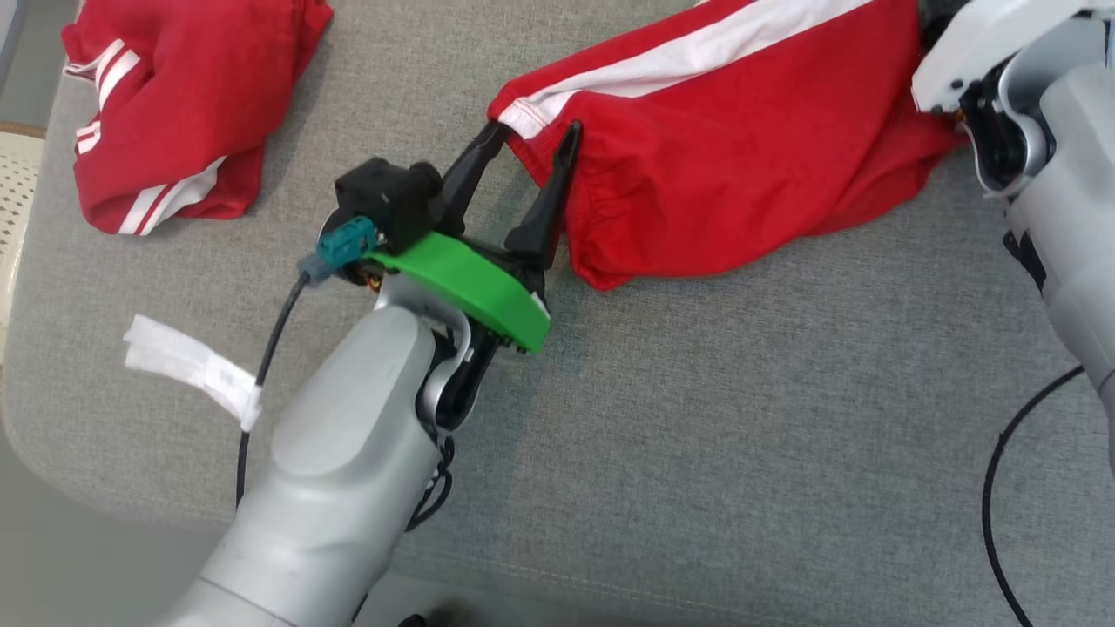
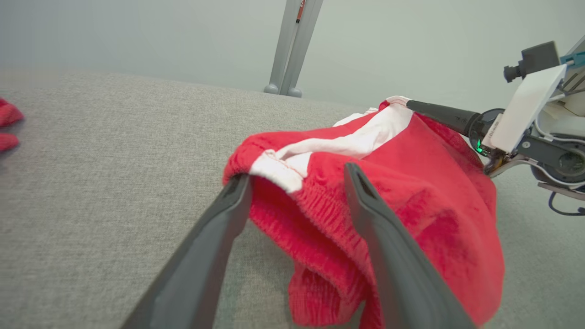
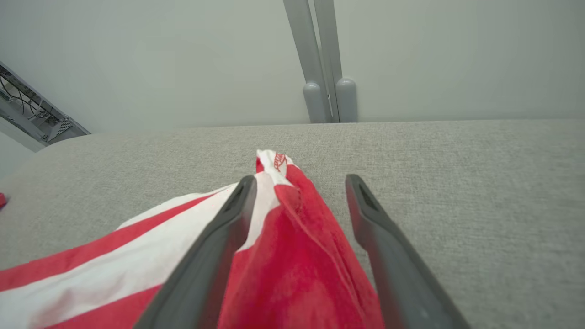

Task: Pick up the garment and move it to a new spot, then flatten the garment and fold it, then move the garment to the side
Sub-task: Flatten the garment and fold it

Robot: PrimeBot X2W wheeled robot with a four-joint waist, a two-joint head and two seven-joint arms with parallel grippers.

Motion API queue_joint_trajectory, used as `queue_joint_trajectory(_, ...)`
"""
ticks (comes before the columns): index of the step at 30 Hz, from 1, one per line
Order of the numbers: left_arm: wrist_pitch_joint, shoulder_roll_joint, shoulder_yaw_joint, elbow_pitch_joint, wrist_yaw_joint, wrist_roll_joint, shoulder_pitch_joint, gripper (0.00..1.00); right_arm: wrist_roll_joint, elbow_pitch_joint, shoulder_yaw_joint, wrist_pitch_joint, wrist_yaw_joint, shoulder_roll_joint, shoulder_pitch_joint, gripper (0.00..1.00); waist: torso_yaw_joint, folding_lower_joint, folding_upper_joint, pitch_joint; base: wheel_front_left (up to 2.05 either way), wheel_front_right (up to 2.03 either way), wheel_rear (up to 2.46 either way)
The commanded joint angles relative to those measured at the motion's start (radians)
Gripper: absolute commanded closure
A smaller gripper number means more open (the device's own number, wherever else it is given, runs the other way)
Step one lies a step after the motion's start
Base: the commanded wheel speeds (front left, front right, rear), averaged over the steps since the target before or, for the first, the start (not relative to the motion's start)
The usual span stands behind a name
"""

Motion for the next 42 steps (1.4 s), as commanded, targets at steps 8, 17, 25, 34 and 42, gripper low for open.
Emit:
queue_joint_trajectory(8, 0.0, 0.002, 0.113, -0.089, 0.009, 0.137, 0.161, 0.0, 0.057, -0.019, 0.054, 0.004, 0.0, -0.062, 0.104, 0.0, -0.004, -0.0001, 0.0, -0.066, 0.0, 0.0, 0.0)
queue_joint_trajectory(17, 0.0, 0.001, 0.347, -0.298, 0.048, 0.251, 0.35, 0.0, 0.116, -0.031, 0.102, 0.023, 0.0, -0.084, 0.18, 0.0, 0.006, -0.0001, 0.0, -0.084, 0.0, 0.0, 0.0)
queue_joint_trajectory(25, 0.0, 0.001, 0.455, -0.392, 0.07, 0.334, 0.44, 0.0, 0.145, 0.0, 0.135, 0.057, 0.0, -0.078, 0.195, 0.89, 0.019, -0.0001, 0.0, -0.079, 0.0, 0.0, 0.0)
queue_joint_trajectory(34, 0.0, 0.001, 0.47, -0.404, 0.077, 0.353, 0.481, 0.0, 0.184, -0.034, 0.16, 0.006, 0.0, -0.089, 0.222, 1.0, -0.004, -0.0001, 0.0, -0.126, 0.0, 0.0, 0.0)
queue_joint_trajectory(42, 0.0, 0.002, 0.486, -0.38, 0.062, 0.386, 0.507, 0.0, 0.268, -0.089, 0.153, -0.041, -0.001, -0.119, 0.309, 1.0, -0.072, -0.0001, 0.0, -0.193, 0.0, 0.0, 0.0)
